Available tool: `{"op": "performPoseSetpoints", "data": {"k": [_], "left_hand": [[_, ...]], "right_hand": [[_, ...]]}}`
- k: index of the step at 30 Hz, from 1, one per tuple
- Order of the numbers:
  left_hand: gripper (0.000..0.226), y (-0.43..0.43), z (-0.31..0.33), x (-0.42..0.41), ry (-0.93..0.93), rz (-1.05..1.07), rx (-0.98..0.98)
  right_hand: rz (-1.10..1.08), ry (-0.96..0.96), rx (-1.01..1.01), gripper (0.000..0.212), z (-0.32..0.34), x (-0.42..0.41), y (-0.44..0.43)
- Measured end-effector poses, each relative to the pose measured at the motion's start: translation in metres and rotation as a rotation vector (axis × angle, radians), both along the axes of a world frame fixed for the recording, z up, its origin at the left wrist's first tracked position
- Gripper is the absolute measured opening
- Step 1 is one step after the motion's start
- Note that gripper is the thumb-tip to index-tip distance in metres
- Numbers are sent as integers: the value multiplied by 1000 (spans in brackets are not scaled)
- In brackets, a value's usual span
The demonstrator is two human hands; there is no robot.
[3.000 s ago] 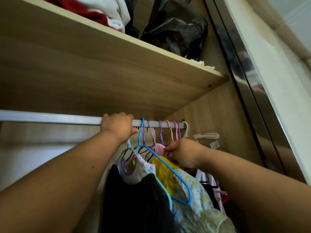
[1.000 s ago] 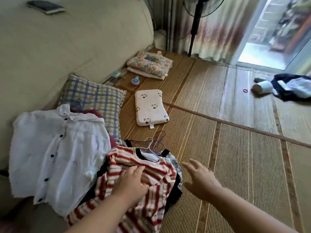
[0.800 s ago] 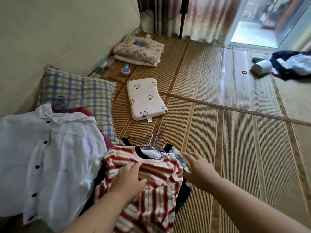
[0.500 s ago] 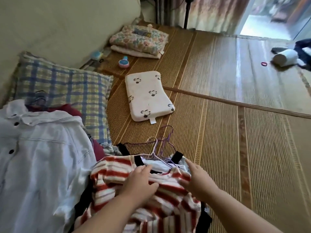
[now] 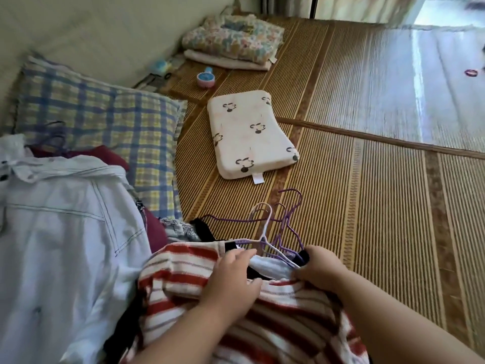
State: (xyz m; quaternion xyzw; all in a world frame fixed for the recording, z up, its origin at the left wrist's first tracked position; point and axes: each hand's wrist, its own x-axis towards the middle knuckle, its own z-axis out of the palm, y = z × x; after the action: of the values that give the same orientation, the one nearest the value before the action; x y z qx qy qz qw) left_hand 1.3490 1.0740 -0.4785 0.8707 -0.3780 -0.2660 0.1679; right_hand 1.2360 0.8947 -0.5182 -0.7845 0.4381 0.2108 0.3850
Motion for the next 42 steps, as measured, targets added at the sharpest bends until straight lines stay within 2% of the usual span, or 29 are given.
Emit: {"op": "performPoseSetpoints", "data": {"k": [2,4,8,10,14,17,22,26,37,42], "left_hand": [[58,0,17,-1,-113,34,-73],[58,-1,36,-3,-209,55,-117],[64,-3,83,-11,-196,18,-7],[63,0,110,-19,-168,13,17],[49,13,173,-35,-107,145,-168],[62,26,226,-46,-112,286,-227],[27,45,303,-65,-238,363,-396],[19,56,351,-79,-290,361,-486],[17,38,492,-180,-423,526,-741],[12,21,552,-224,-353,549,-891]], "right_hand": [[-14,-91,118,25,20,-9,-3],[-23,-167,189,20,44,-17,3],[27,-228,225,27,101,-29,31],[41,-267,211,25,132,-36,47],[43,-352,188,23,200,-49,72],[60,-405,165,27,256,-57,88],[117,-518,137,36,332,-63,114],[159,-585,107,38,378,-74,123],[349,-807,-90,35,515,-163,88],[367,-885,-60,24,577,-198,65]]}}
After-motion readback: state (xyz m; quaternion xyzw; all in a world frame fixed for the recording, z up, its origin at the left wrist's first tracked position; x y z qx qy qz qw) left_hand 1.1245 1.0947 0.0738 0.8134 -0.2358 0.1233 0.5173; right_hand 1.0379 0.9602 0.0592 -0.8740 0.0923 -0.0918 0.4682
